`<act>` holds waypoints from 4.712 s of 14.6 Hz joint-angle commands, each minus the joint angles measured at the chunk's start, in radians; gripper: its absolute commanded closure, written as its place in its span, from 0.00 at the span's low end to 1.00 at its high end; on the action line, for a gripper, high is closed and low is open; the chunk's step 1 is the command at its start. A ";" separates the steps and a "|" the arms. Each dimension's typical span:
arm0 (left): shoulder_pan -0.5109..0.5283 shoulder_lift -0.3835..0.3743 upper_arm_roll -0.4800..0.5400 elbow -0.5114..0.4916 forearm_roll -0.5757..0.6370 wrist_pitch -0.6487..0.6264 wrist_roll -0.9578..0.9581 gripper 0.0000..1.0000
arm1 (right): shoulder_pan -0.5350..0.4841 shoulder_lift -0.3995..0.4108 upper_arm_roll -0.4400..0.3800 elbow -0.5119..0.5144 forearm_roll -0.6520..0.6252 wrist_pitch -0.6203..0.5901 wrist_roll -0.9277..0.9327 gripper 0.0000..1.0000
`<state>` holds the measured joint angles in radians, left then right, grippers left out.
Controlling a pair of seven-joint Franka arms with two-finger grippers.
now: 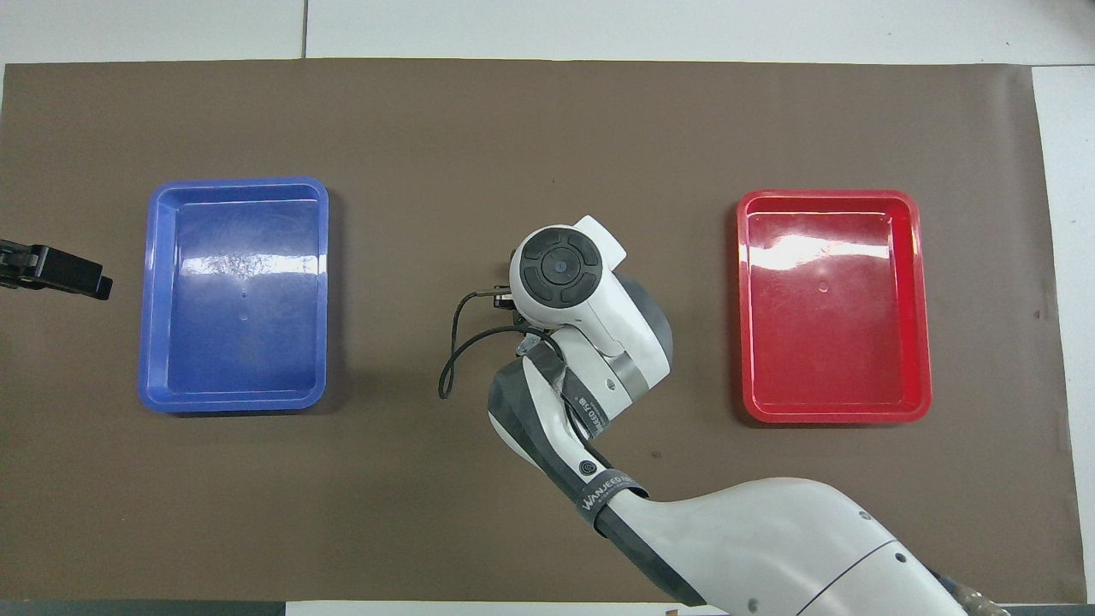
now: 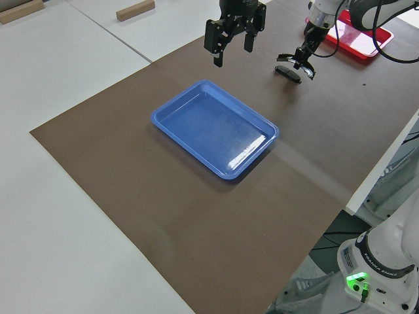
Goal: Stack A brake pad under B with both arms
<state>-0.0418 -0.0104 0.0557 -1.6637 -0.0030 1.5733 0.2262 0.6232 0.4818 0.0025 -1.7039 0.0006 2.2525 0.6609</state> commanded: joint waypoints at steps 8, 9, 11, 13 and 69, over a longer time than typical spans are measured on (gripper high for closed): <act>0.011 -0.019 -0.010 -0.025 0.012 0.066 -0.088 0.02 | 0.003 0.020 -0.003 0.009 -0.024 0.041 0.019 1.00; 0.011 -0.019 -0.010 -0.025 0.012 0.066 -0.114 0.02 | 0.003 0.021 -0.003 0.007 -0.024 0.050 0.017 1.00; 0.011 -0.017 -0.010 -0.024 0.012 0.068 -0.117 0.01 | 0.003 0.021 -0.003 0.003 -0.024 0.061 0.017 0.99; 0.011 -0.017 -0.010 -0.024 0.012 0.065 -0.114 0.01 | 0.003 0.021 -0.003 0.001 -0.024 0.061 0.016 0.95; 0.011 -0.020 -0.010 -0.025 0.012 0.056 -0.114 0.01 | -0.646 -0.506 0.036 0.156 -0.019 -0.817 -0.600 0.00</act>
<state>-0.0417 -0.0104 0.0557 -1.6638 -0.0030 1.6175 0.1215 -0.0165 -0.0419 0.0405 -1.5740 -0.0436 1.4447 0.0936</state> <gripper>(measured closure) 0.009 0.000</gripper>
